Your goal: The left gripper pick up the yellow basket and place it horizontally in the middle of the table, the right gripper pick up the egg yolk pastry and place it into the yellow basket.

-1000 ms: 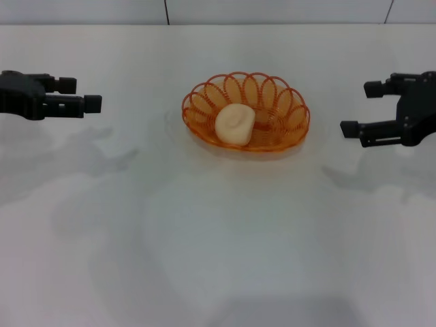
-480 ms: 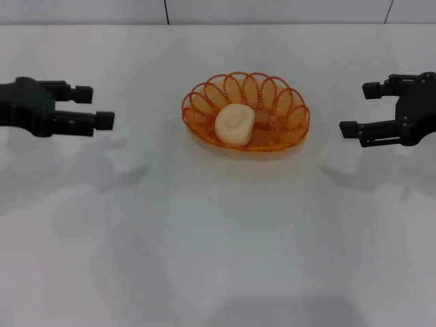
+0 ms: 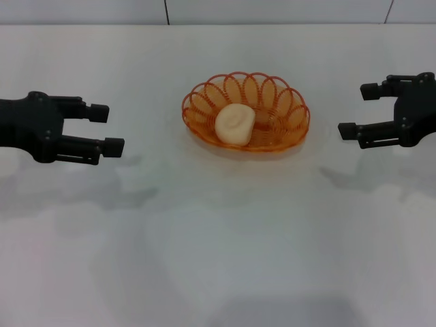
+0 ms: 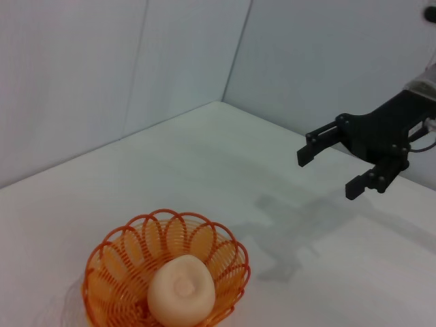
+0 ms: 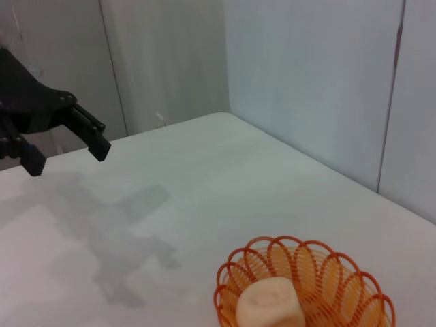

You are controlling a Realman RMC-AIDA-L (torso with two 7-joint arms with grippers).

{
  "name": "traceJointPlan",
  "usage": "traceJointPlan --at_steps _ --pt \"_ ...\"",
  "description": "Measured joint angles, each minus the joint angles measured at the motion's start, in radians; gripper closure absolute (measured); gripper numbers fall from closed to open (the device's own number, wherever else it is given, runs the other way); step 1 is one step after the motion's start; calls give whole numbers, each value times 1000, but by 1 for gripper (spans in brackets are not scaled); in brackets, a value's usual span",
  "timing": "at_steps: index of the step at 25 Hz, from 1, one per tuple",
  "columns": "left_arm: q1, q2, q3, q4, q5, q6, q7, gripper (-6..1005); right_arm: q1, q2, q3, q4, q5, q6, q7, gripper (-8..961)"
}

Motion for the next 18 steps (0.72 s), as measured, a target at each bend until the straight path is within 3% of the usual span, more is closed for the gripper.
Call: traceJointPlan --at_steps 18 --pt "2 -6 0 0 0 12 6 181 3 1 -2 -12 -18 -39 0 110"
